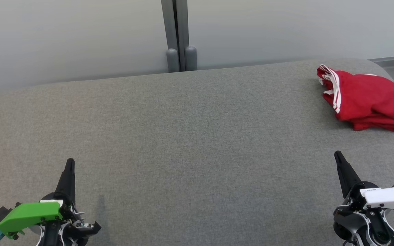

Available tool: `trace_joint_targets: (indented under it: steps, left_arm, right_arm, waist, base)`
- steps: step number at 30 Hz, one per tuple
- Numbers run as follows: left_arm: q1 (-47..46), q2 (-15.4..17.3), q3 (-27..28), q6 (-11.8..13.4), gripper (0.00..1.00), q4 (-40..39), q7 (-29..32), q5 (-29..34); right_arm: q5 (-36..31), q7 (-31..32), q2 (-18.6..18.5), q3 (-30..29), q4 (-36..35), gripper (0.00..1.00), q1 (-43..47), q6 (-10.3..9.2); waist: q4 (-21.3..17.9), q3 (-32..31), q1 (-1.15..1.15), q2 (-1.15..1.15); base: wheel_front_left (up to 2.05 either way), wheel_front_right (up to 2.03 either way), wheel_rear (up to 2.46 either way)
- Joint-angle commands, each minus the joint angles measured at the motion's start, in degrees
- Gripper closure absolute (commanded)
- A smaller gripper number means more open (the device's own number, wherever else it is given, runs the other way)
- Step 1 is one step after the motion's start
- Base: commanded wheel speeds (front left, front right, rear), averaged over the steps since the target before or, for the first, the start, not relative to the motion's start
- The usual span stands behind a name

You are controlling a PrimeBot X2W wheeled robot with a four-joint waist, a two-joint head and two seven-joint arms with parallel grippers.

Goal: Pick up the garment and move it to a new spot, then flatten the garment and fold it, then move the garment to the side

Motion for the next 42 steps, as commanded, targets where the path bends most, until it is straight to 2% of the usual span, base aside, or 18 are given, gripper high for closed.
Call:
trace_joint_targets:
  steps: [1, 42]
  left_arm:
    - [-0.49, 0.37, 0.18, -0.39, 1.00, -0.07, 0.19, -0.09]
    - [-0.50, 0.30, 0.23, -0.38, 1.00, -0.08, 0.27, -0.01]
  right_arm:
    - [0.19, 0.17, -0.32, -0.13, -0.26, 1.00, -0.49, -0.02]
    - [0.20, 0.16, -0.32, -0.12, -0.25, 1.00, -0.48, -0.02]
  waist:
    - [0.00, 0.00, 0.00, 0.00]
    - [0.00, 0.00, 0.00, 0.00]
  base:
    - [0.00, 0.00, 0.00]
    - [0.00, 0.00, 0.00]
